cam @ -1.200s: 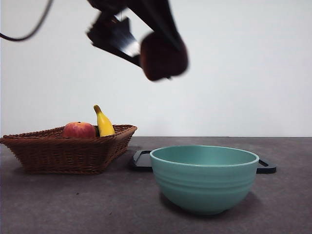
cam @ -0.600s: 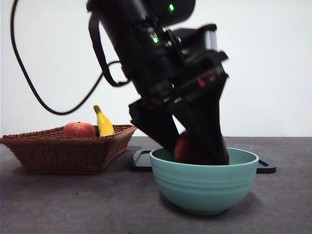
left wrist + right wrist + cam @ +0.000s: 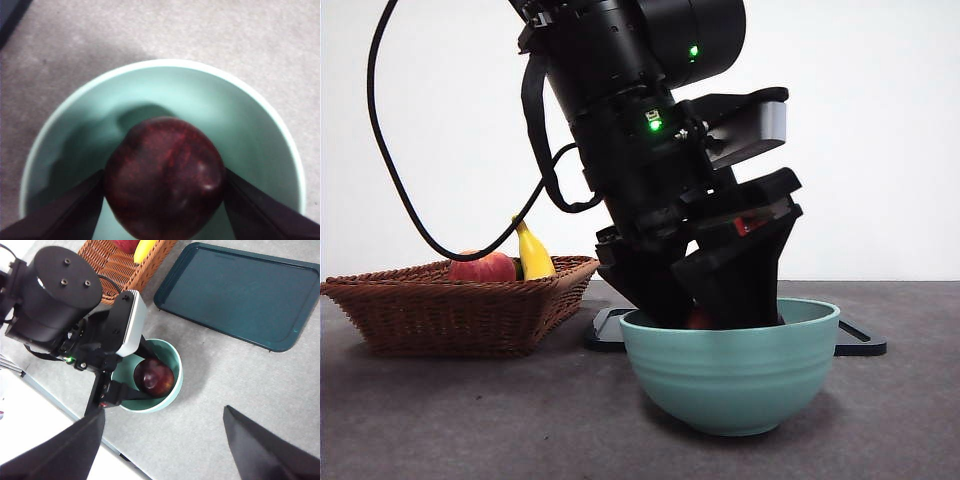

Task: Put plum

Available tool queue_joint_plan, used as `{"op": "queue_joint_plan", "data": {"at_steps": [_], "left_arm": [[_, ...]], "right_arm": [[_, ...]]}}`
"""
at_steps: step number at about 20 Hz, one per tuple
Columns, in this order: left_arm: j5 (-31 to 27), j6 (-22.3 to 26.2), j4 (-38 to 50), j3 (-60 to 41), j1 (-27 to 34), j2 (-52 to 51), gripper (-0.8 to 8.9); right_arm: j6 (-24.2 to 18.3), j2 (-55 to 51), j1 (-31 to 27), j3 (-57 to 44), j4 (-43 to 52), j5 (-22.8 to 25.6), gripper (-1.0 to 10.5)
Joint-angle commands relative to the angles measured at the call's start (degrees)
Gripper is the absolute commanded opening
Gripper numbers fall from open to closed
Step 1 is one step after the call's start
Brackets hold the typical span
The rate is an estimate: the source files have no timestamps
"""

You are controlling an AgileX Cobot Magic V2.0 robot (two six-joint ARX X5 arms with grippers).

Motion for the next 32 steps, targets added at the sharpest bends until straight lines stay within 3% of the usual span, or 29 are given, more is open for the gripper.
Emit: {"op": "queue_joint_plan", "data": {"at_steps": [1,8,17,21,26,32], "left_arm": [[0.13,0.61,0.15,1.11,-1.22,1.42,4.15],[0.13,-0.90,-1.60,2.69,-1.44,0.52,4.18],[0.13,-1.09,-10.32,14.40,0.35,-5.31,4.14],[0.13,-2.64,-10.49,15.08,6.32,-15.23,4.14],[0.44,-3.85,-13.18,15.04,18.34,-29.33,4.14],[8.59,-3.17,-22.03,11.58,31.63,-41.70,4.14]], "right_arm": [[0.31,0.26,0.20,1.03,0.52,-0.17,3.8],[0.31,0.26,0.20,1.03,0.48,-0.17,3.8],[0.31,0.24,0.20,1.03,0.46,-0.17,3.8],[0.31,0.26,0.20,1.03,0.48,-0.17,3.8],[0.31,0.26,0.20,1.03,0.50,-0.17,3.8],[0.26,0.28,0.20,1.03,0.59,-0.17,3.8]]}}
